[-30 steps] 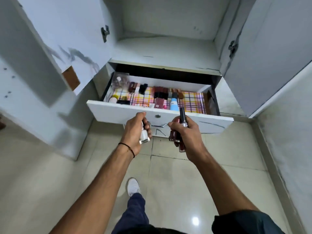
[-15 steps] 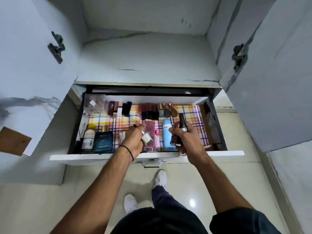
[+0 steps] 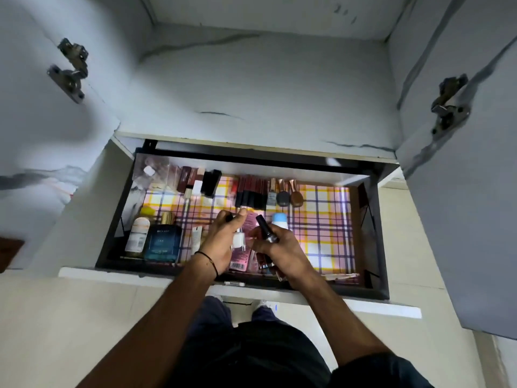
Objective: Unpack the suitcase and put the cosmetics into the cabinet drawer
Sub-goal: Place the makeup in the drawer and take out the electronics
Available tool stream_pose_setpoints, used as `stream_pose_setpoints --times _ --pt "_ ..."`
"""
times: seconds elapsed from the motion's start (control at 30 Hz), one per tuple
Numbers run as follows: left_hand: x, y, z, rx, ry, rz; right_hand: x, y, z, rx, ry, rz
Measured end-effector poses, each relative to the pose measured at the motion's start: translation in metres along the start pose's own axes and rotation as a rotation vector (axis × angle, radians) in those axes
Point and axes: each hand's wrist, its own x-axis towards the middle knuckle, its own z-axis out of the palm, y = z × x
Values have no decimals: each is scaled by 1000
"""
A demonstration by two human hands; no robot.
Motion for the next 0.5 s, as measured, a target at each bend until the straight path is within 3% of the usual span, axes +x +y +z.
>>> stream_pose_setpoints --times 0.17,0.3,0.5 --pt "11 8 20 -58 43 27 9 2 0 112 41 59" --pt "19 18 34 -95 -34 -44 13 -2 -3 128 102 51" --pt "27 34 51 81 -125 -71 17 -10 -27 133 294 39"
